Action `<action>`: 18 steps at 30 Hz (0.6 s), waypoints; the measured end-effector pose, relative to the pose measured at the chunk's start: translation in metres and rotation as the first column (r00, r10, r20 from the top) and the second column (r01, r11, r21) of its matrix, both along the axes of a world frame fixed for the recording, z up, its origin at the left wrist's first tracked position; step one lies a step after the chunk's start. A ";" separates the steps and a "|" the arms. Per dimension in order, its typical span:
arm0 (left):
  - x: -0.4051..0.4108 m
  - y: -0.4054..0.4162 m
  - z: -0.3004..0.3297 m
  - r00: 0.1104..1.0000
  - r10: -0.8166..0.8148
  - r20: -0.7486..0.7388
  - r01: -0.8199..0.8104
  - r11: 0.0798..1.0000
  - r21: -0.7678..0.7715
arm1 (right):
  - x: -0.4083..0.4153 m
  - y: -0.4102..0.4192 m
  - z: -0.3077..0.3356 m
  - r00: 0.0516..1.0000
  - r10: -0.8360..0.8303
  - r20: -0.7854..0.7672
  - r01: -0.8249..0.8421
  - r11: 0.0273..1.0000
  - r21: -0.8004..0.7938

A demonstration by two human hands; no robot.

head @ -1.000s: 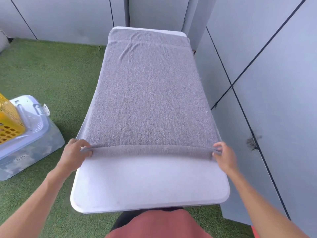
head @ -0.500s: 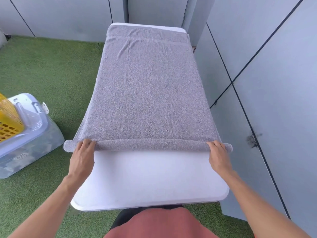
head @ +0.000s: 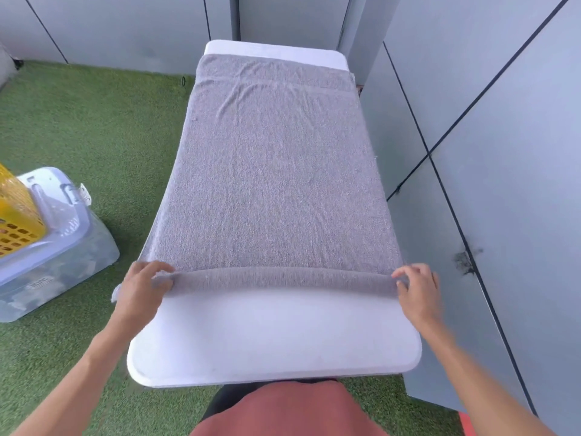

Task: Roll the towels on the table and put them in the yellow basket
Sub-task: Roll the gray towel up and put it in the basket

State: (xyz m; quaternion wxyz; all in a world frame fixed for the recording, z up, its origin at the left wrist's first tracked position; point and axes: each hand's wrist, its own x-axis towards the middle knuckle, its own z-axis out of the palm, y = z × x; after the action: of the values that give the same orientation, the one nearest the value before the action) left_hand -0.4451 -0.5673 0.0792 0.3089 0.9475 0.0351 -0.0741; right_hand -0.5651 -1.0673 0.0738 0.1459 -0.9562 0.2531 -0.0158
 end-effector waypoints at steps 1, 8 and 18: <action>-0.003 -0.001 -0.002 0.995 -0.042 0.086 0.032 0.993 0.109 | -0.002 0.007 -0.001 1.000 0.011 0.019 -0.009 0.996 -0.090; -0.044 -0.007 -0.029 0.923 -0.301 0.240 0.177 0.885 0.430 | -0.033 0.023 -0.011 0.977 0.214 0.021 -0.212 0.976 -0.049; 0.000 -0.006 -0.022 0.974 -0.228 0.008 0.217 0.934 0.283 | 0.008 0.013 0.001 0.969 0.188 -0.159 -0.170 0.979 0.116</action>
State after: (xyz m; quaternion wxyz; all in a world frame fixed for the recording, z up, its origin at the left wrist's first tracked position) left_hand -0.4448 -0.5731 0.0573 0.1620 0.9808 -0.0686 -0.0836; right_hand -0.5571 -1.0539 0.0747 0.1733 -0.9644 0.1776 0.0915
